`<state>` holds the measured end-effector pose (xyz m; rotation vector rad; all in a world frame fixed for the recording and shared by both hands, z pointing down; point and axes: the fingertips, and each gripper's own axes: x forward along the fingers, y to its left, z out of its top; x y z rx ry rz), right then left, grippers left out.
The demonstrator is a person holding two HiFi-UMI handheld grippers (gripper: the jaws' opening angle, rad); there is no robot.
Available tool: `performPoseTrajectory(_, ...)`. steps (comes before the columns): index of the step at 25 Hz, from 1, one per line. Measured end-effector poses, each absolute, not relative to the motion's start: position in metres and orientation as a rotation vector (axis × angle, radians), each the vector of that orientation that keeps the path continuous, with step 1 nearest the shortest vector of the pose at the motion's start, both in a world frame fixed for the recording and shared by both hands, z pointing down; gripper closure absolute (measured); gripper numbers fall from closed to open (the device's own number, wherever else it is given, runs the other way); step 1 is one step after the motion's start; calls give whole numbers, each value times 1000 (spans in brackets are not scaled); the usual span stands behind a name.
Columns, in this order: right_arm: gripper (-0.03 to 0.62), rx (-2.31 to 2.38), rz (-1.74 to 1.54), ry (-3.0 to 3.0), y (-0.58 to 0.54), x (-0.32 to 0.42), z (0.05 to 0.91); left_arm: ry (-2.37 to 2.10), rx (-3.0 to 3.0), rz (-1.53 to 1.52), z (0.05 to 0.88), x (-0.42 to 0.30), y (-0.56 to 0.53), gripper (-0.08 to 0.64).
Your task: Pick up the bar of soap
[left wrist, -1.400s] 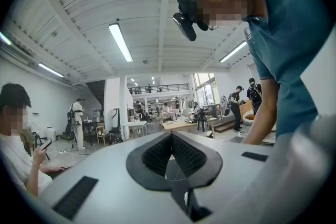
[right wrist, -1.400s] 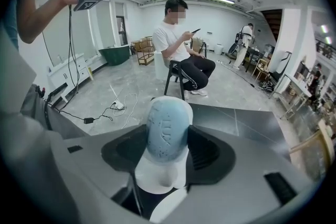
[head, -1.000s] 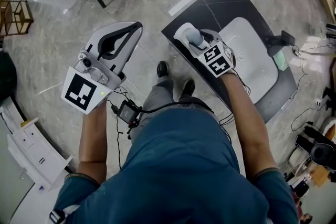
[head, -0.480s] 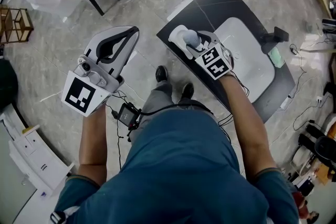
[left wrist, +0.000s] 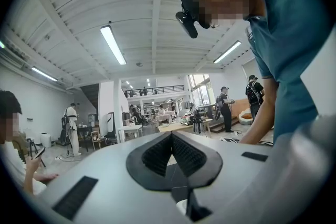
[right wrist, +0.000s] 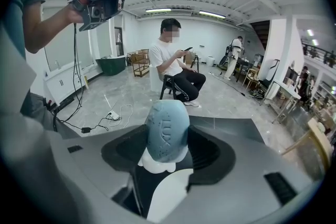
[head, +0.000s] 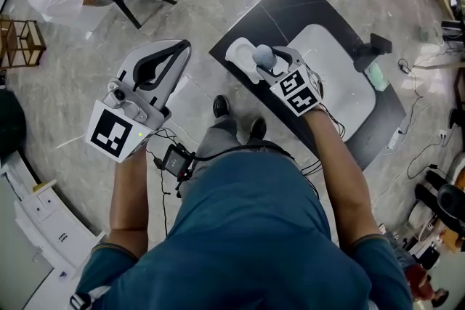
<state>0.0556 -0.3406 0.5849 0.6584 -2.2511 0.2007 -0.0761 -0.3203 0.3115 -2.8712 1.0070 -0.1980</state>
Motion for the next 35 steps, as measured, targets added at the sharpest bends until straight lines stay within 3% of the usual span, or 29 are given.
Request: performPoseTrajectory(35,333,718,400,-2181,-264,138,628,902,-2906,-169,313,-11,-302,558)
